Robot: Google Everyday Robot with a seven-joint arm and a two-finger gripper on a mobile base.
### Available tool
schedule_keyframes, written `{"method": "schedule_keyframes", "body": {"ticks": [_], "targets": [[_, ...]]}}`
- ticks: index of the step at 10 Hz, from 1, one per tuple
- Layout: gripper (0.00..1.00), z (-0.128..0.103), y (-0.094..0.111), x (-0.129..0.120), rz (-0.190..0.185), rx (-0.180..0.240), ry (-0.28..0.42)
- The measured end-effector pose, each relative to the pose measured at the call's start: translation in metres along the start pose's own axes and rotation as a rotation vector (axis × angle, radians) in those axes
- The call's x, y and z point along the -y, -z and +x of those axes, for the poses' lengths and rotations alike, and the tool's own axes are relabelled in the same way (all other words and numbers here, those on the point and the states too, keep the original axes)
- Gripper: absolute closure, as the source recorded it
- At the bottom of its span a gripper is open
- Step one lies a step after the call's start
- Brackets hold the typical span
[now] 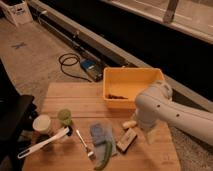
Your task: Place eraser in tray
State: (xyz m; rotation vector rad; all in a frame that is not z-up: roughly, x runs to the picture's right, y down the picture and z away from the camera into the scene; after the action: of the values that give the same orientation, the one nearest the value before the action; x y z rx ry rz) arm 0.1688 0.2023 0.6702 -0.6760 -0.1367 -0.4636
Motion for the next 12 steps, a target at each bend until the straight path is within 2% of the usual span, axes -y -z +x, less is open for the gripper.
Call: {"method": "schedule_keyframes", "body": {"ticks": [3, 5, 9, 10, 12], "targets": [[0.20, 0.000, -0.001, 0.000, -0.003, 0.000, 0.005], [0.20, -0.006, -0.008, 0.000, -0.016, 0.028, 0.023], [0.20, -0.031, -0.063, 0.006, -0.027, 0.175, 0.067], [0.20, -0.041, -0.072, 0.009, -0.029, 0.214, 0.088], [0.20, -0.052, -0.083, 0.012, -0.032, 0.261, 0.112]]}}
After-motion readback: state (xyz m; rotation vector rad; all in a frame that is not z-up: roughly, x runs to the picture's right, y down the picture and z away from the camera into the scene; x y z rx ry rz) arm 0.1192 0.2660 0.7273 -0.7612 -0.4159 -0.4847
